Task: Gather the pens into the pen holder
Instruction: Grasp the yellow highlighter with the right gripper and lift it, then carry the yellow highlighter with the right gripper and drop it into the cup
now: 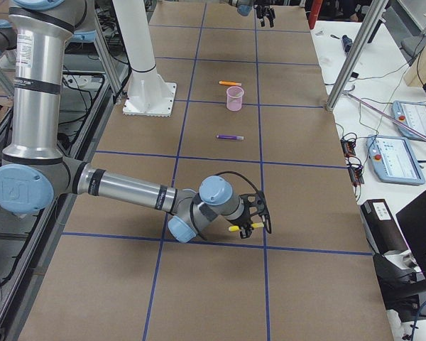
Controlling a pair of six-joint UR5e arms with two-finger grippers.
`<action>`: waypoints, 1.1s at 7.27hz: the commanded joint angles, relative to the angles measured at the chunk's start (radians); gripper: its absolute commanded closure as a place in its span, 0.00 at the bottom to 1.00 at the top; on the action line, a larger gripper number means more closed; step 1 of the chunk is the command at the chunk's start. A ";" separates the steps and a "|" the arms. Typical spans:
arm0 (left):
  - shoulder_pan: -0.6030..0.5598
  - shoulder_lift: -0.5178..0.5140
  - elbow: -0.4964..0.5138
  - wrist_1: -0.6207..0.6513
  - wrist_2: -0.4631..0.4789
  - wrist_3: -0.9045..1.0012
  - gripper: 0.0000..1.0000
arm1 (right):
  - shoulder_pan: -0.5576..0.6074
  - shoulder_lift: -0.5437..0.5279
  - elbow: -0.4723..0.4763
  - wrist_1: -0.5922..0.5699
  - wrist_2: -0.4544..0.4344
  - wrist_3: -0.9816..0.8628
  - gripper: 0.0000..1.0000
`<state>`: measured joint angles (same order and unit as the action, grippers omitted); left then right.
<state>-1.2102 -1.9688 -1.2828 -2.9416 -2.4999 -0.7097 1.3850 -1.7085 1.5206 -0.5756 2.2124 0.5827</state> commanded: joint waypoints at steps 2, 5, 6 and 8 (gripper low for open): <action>-0.199 0.043 0.051 0.129 -0.176 0.325 0.00 | -0.032 0.062 0.246 -0.001 -0.008 0.129 1.00; -0.229 0.088 0.049 0.151 -0.192 0.377 0.00 | -0.400 0.228 0.352 -0.001 -0.377 0.339 1.00; -0.229 0.097 0.049 0.151 -0.191 0.377 0.00 | -0.525 0.300 0.361 -0.004 -0.492 0.339 1.00; -0.221 0.117 0.051 0.153 -0.185 0.377 0.00 | -0.835 0.445 0.349 -0.042 -0.839 0.300 1.00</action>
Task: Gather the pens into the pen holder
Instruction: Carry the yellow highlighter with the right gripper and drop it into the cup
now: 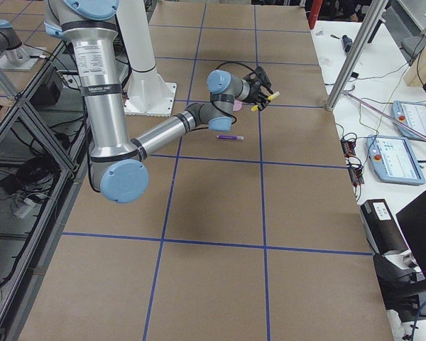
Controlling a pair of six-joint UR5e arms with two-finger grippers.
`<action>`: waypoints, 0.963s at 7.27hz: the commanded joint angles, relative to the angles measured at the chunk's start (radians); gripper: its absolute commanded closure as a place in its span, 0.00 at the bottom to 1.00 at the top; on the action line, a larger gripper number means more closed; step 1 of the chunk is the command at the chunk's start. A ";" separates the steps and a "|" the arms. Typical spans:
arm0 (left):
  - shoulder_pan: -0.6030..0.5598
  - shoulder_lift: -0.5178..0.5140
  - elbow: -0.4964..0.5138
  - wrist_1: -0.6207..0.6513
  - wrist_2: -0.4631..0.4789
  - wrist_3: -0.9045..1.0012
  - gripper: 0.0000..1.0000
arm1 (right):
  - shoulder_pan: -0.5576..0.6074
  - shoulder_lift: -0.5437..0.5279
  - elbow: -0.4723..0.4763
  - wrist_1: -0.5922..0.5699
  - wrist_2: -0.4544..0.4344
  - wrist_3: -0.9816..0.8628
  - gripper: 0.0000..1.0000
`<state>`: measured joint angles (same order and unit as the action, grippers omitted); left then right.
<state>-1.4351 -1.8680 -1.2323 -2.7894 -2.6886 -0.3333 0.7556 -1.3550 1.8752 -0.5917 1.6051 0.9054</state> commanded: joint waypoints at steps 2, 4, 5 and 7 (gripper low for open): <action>0.005 0.018 0.010 0.004 0.006 -0.001 0.00 | -0.353 0.201 -0.039 -0.091 -0.414 -0.115 1.00; 0.005 0.029 0.010 0.002 0.006 0.000 0.00 | -0.409 0.340 -0.204 -0.077 -0.567 -0.115 1.00; 0.005 0.032 0.010 0.001 0.006 0.000 0.00 | -0.426 0.349 -0.235 -0.007 -0.592 -0.114 1.00; 0.005 0.036 0.008 -0.001 0.006 0.000 0.00 | -0.456 0.330 -0.309 0.129 -0.628 -0.114 1.00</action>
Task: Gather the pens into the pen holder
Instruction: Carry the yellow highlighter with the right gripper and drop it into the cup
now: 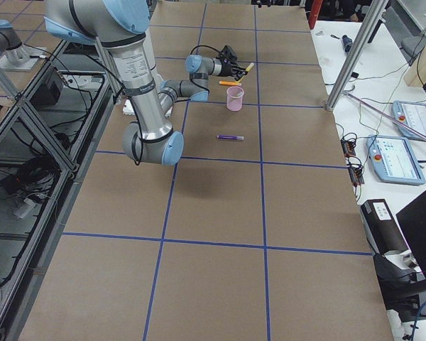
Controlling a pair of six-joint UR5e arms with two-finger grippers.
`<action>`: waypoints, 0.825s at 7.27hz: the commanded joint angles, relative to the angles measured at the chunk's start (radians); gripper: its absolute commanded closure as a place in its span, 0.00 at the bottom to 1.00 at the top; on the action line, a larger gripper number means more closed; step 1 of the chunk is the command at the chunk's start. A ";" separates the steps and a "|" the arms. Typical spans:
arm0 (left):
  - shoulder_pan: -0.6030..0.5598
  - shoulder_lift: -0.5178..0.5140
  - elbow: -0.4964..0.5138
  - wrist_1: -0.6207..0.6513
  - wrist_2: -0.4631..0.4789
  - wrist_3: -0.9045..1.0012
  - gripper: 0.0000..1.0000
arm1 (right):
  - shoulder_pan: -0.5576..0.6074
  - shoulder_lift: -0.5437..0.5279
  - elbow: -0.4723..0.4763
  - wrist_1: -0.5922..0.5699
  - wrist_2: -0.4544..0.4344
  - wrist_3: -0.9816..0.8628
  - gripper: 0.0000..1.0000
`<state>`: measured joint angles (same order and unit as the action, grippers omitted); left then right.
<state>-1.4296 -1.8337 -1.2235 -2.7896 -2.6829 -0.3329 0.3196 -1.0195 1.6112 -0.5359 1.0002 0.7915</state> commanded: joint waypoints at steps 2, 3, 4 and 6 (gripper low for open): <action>0.000 0.001 -0.001 -0.001 0.002 0.000 0.00 | -0.021 -0.010 -0.048 0.085 -0.026 0.003 0.77; 0.000 -0.001 -0.001 -0.001 0.003 -0.001 0.00 | -0.021 -0.008 -0.037 0.091 -0.026 0.011 0.34; 0.001 -0.002 -0.001 -0.001 0.003 -0.002 0.00 | -0.019 -0.010 -0.036 0.093 -0.031 0.037 0.01; 0.002 -0.004 -0.002 0.001 0.006 -0.003 0.00 | -0.013 -0.008 -0.011 0.091 -0.031 0.071 0.01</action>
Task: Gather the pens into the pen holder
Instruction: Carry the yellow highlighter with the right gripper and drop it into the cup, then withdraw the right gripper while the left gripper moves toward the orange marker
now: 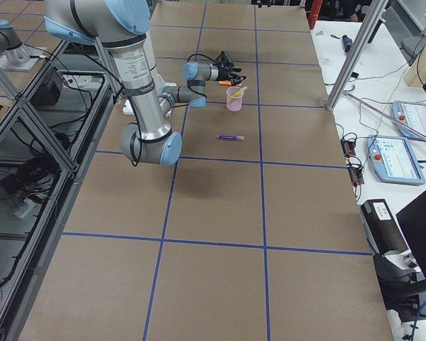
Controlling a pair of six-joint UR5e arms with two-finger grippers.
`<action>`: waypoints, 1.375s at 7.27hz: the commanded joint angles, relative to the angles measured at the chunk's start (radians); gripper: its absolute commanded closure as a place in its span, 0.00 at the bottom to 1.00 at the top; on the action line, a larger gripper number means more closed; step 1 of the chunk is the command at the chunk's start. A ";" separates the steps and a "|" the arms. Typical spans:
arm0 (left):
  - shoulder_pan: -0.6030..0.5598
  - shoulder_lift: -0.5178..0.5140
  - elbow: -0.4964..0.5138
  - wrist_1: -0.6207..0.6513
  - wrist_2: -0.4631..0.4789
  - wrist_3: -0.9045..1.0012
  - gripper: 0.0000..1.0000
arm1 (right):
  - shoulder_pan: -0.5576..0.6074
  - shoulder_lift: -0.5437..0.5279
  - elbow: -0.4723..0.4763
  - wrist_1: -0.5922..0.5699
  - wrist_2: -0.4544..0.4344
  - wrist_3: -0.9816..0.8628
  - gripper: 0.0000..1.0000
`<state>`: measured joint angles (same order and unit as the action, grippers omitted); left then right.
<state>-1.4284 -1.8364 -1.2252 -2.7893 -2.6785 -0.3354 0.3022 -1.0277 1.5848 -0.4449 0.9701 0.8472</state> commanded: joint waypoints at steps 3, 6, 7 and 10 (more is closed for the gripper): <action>0.002 -0.011 -0.028 0.002 0.078 -0.133 0.00 | 0.058 -0.003 0.070 -0.078 0.039 0.164 0.01; 0.168 -0.021 -0.140 0.043 0.246 -0.420 0.00 | 0.268 -0.032 0.145 -0.493 0.389 0.299 0.01; 0.230 -0.021 -0.228 0.151 0.325 -0.448 0.00 | 0.349 -0.051 0.156 -0.602 0.551 0.299 0.00; 0.508 -0.052 -0.537 0.657 0.657 -0.537 0.00 | 0.529 -0.136 0.155 -0.744 0.902 0.212 0.00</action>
<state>-1.0471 -1.8656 -1.6539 -2.3195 -2.1745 -0.8102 0.7658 -1.1263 1.7408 -1.1446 1.7459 1.1107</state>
